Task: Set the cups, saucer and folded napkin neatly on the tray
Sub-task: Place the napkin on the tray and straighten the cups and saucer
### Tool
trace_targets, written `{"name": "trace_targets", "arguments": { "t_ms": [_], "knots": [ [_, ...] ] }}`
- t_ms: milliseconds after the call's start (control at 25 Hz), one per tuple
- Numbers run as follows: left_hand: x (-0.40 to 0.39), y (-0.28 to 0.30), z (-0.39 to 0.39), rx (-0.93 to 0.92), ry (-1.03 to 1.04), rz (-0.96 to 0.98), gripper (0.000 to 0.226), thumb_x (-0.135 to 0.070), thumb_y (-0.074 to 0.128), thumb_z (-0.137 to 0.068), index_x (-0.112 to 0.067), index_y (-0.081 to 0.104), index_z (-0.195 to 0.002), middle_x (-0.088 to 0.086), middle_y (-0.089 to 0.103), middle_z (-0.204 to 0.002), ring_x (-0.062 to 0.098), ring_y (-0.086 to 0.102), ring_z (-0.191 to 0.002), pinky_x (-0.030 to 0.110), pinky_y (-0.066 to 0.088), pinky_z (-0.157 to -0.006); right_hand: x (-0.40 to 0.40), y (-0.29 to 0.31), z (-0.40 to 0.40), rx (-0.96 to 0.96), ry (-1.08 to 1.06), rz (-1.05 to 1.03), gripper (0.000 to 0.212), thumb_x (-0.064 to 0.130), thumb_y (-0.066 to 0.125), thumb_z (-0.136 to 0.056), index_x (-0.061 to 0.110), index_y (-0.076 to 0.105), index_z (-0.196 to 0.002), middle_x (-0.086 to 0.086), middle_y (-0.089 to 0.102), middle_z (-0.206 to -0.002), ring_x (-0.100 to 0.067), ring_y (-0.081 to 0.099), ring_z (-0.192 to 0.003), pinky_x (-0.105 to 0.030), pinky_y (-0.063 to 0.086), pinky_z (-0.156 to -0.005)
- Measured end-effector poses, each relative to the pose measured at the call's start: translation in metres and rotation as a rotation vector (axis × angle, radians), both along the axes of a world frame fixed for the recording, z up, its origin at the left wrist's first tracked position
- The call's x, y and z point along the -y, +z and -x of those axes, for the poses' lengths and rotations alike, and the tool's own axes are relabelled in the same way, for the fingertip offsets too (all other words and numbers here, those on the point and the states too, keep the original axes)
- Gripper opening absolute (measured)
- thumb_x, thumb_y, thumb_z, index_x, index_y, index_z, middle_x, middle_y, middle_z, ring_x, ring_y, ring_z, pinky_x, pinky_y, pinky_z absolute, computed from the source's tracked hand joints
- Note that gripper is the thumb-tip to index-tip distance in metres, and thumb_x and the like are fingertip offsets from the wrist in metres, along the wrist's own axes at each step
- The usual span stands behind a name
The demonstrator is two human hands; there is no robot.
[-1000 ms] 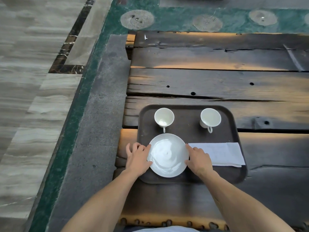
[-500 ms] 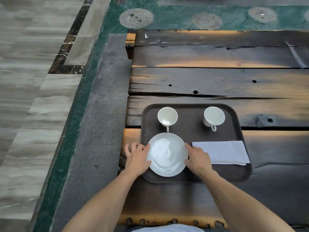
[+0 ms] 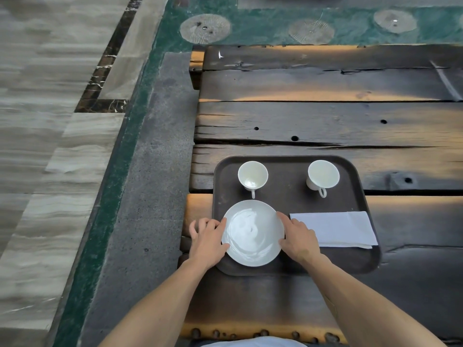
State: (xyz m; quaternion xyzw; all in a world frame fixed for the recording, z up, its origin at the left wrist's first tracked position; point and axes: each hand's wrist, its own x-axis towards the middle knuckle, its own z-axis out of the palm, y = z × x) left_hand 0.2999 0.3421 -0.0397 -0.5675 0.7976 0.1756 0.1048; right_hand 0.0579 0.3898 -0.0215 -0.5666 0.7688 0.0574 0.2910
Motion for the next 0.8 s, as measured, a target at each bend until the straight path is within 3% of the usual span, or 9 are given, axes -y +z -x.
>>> {"name": "trace_targets", "arguments": {
  "t_ms": [440, 800],
  "knots": [
    [0.0037, -0.0044, 0.0017, 0.002, -0.017, 0.0, 0.068, -0.042, 0.057, -0.09, -0.03, 0.029, -0.15, -0.005, 0.047, -0.134, 0.022, 0.03, -0.127, 0.048, 0.01, -0.114, -0.0037, 0.0027, -0.0007, 0.083, -0.049, -0.001, 0.056, 0.013, 0.045, -0.082, 0.032, 0.033, -0.134, -0.001, 0.052, -0.099, -0.028, 0.05, -0.081, -0.038, 0.043, -0.081],
    [0.002, -0.0065, 0.0034, 0.008, -0.006, 0.003, 0.067, -0.042, 0.057, -0.09, -0.031, 0.029, -0.15, -0.004, 0.047, -0.135, 0.022, 0.031, -0.128, 0.048, 0.009, -0.113, -0.0022, 0.0031, 0.0012, 0.091, -0.066, -0.006, 0.052, 0.012, 0.043, -0.082, 0.03, 0.035, -0.13, 0.0, 0.054, -0.104, -0.027, 0.049, -0.082, -0.04, 0.044, -0.083]
  ]
}}
